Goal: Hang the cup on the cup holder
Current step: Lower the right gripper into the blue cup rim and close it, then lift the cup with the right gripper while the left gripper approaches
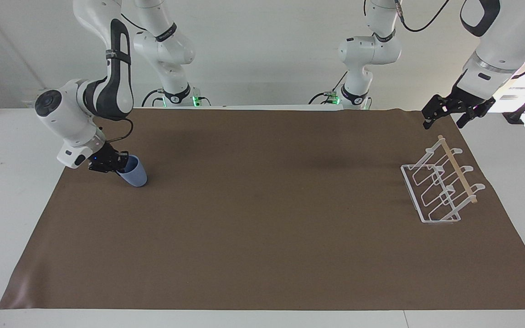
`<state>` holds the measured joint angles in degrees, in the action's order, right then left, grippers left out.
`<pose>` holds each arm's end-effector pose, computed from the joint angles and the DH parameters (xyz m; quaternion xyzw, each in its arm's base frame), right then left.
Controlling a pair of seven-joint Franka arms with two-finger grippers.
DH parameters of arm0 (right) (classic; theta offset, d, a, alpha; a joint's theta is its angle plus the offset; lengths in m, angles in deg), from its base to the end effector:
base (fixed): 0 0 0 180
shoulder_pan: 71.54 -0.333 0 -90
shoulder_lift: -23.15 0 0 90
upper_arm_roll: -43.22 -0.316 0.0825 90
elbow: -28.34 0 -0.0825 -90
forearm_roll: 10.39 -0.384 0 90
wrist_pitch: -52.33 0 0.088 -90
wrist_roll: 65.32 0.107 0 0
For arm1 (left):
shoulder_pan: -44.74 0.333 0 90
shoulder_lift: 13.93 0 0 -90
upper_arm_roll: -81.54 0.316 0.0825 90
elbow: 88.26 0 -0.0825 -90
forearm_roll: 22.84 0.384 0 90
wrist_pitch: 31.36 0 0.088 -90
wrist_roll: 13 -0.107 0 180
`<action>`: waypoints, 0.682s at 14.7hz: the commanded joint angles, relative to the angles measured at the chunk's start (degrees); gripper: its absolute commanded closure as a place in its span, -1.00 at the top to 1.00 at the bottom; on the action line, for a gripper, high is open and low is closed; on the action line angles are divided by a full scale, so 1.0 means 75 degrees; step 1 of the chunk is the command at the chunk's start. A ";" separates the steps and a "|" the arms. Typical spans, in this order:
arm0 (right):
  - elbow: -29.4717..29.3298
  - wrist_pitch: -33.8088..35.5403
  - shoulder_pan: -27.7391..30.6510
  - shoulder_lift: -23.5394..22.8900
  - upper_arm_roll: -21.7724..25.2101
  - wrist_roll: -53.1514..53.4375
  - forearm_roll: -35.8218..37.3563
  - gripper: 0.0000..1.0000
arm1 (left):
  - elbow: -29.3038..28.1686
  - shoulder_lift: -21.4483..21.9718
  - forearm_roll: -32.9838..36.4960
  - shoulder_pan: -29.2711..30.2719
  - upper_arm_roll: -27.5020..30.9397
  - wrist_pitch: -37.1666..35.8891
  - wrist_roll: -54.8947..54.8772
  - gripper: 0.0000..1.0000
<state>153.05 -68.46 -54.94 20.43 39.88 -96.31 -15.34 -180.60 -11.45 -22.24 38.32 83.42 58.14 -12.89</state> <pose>0.5145 -0.1172 0.3606 -0.9892 -0.1298 0.0396 0.0562 0.5383 -0.0412 0.6282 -0.9992 0.0386 0.0030 0.0047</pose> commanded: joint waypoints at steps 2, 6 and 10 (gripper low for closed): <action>-0.0992 0.1547 -0.0138 0.0174 -0.0292 -0.0098 -0.0857 -1.00 | -0.0193 0.0172 -0.0080 -0.0059 -0.0015 0.0161 0.0395 0.99; -0.1042 0.2569 -0.0758 0.0655 -0.0293 0.1246 -0.3166 -1.00 | -0.0309 0.0207 -0.0630 -0.0303 -0.0027 0.0113 0.3200 0.99; -0.0925 0.2326 -0.1731 0.0691 -0.0305 0.2734 -0.5228 -1.00 | -0.0346 0.0207 -0.0770 -0.1275 -0.0027 0.0336 0.6313 0.99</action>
<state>145.06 -49.86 -65.93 25.21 37.57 -80.15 -48.31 -181.46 -11.45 -27.28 32.35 82.76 58.87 22.55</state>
